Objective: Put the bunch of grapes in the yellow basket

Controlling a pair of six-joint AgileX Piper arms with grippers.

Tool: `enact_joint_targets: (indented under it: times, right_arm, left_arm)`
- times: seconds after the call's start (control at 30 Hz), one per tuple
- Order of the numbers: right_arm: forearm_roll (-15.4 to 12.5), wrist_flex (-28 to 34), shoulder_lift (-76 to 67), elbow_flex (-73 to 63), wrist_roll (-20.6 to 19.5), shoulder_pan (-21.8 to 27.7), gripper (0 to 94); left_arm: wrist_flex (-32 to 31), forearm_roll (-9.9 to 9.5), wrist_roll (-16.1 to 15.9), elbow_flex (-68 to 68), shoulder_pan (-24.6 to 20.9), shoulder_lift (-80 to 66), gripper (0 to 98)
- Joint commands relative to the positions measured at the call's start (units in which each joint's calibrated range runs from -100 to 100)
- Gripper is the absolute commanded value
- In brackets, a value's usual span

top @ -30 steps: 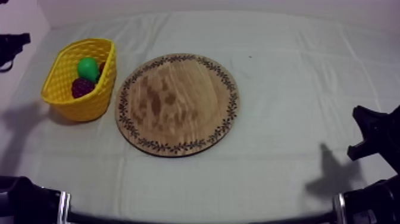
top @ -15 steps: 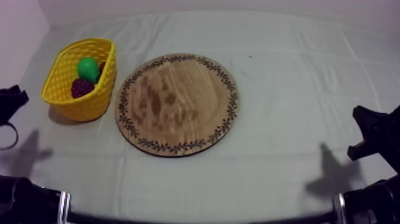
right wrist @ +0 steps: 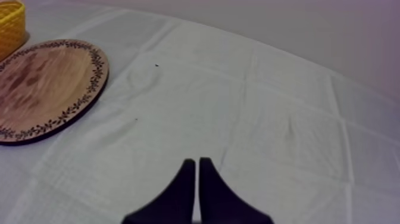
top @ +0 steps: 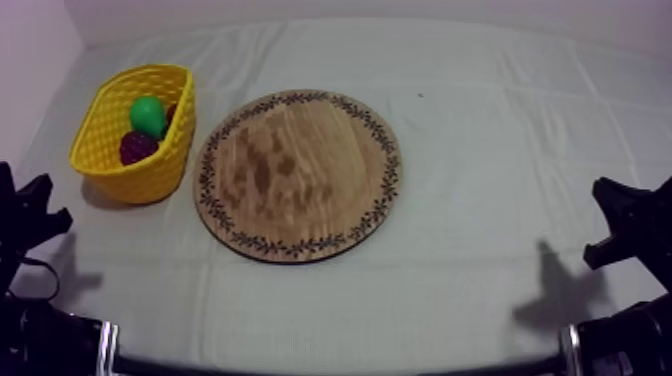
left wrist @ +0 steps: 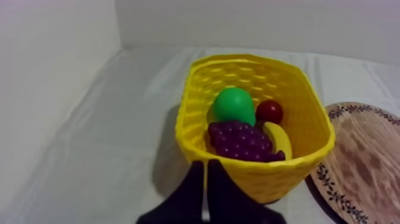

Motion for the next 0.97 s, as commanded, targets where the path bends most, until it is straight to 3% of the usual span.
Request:
enact_joint_targets:
  times: [0.0,0.23,0.93]
  right_arm:
    - [0.0,0.0,0.0,0.0,0.1,0.0,0.4]
    - [0.0,0.0,0.0,0.0,0.1,0.0,0.4]
    - [0.0,0.0,0.0,0.0,0.1,0.0,0.4]
  left_arm:
    - [-0.1,1.57,-1.8,0.5,0.0,-1.2,0.1]
    - [-1.8,3.17,-2.5,1.1,-0.1,-1.8,0.1]
    - [-2.3,3.19,-1.4,1.2,-0.2,-1.9,0.1]
